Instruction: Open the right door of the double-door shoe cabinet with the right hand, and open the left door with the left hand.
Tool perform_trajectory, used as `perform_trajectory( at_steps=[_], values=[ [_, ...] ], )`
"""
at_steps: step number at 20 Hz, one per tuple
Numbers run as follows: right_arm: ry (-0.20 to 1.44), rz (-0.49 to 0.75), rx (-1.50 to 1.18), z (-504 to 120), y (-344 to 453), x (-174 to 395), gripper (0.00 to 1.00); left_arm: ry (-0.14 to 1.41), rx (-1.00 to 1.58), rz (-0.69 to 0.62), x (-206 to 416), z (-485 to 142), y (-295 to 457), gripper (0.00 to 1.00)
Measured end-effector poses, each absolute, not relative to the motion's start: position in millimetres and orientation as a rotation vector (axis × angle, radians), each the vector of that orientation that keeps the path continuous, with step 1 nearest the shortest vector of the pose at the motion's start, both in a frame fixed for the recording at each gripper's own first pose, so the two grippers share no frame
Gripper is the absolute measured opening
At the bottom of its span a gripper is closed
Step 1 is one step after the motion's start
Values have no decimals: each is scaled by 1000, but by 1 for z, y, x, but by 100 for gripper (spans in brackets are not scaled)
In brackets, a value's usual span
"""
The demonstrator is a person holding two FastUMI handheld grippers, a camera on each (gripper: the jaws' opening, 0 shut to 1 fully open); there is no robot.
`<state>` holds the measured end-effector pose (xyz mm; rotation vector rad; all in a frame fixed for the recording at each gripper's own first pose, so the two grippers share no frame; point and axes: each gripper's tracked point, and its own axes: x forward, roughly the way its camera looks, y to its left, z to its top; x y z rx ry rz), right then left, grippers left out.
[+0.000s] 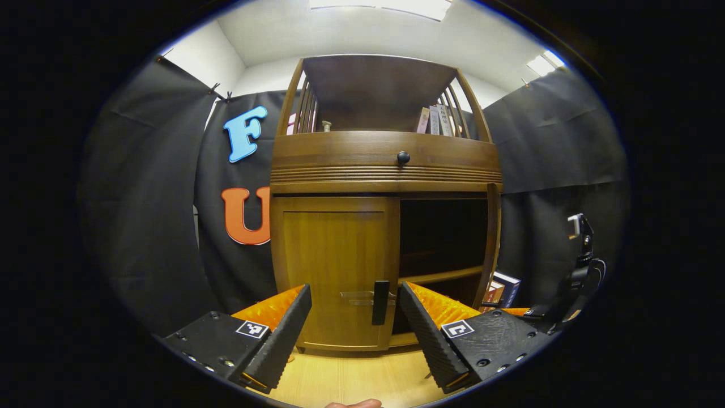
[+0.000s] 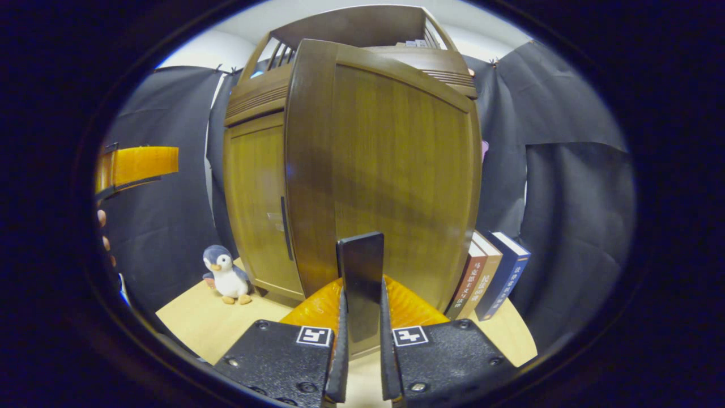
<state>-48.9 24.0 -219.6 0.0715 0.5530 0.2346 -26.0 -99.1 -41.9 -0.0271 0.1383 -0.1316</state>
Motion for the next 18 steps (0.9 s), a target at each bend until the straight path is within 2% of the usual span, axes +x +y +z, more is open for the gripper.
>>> perform_trajectory(
  at_steps=[3,14,18],
  values=[
    [554,215,58,-217,11,-56,27,143,-27,-150,-25,-46,-108,95],
    [591,115,6,-213,-44,-80,19,154,-27,-210,-13,-53,-137,95],
    [614,38,-23,-214,-75,-84,17,151,-22,-235,-7,-55,-148,95]
  ],
)
